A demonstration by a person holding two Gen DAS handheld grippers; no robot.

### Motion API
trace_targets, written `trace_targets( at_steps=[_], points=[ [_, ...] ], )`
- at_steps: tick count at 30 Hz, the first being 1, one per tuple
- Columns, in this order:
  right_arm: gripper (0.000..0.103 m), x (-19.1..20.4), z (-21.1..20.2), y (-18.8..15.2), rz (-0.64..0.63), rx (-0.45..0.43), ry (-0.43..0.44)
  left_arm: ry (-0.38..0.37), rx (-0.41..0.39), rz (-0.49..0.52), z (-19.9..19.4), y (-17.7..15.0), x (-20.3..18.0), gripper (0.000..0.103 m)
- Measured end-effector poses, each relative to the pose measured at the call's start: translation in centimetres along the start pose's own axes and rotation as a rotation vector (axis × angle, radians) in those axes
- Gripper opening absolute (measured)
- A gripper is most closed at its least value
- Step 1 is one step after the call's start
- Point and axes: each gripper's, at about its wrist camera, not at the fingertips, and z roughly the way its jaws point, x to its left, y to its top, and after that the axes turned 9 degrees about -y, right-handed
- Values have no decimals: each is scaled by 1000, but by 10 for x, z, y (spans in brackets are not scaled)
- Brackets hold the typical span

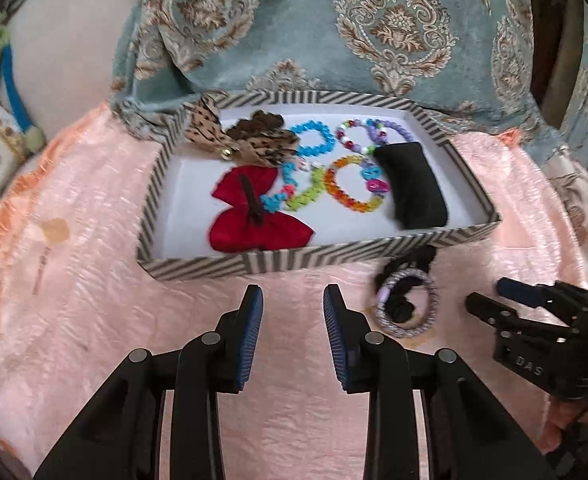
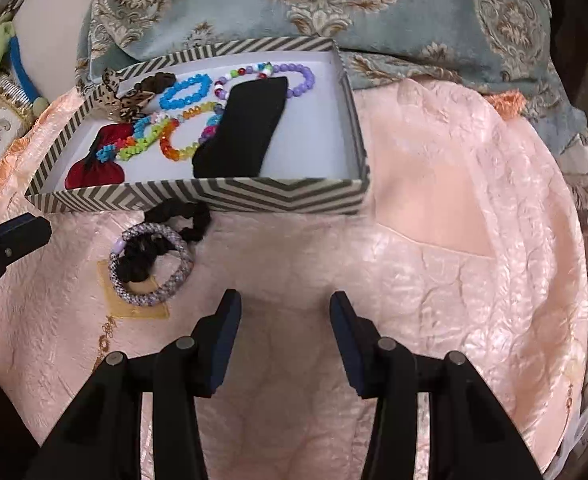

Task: Organize jewelry
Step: 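Withdraw left tool from box and grasp the grey braided hair tie, then lift grey hair tie with left tool while right tool grasps black scrunchie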

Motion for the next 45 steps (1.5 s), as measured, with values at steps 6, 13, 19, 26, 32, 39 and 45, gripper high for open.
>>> trace_targets(
  at_steps=[6,13,19,26,32,39,45],
  points=[
    [52,3,5,2,-10,12,-33,26,-5,-19,3,2,5,14],
    [61,9,9,3,-40,6,-86,36,0,-20,4,2,5,14],
    [62,7,9,2,-38,7,-84,-22,27,-15,9,-1,2,14],
    [63,7,10,1,-40,8,-86,-105,80,30,22,-8,-18,14],
    [63,7,9,1,-43,10,-85,-173,98,40,38,-7,-30,14],
    [63,6,9,1,-45,15,-75,-164,140,36,48,-12,-30,14],
    [63,1,8,2,-26,16,-53,-132,177,37,36,-20,-23,4]
  ],
)
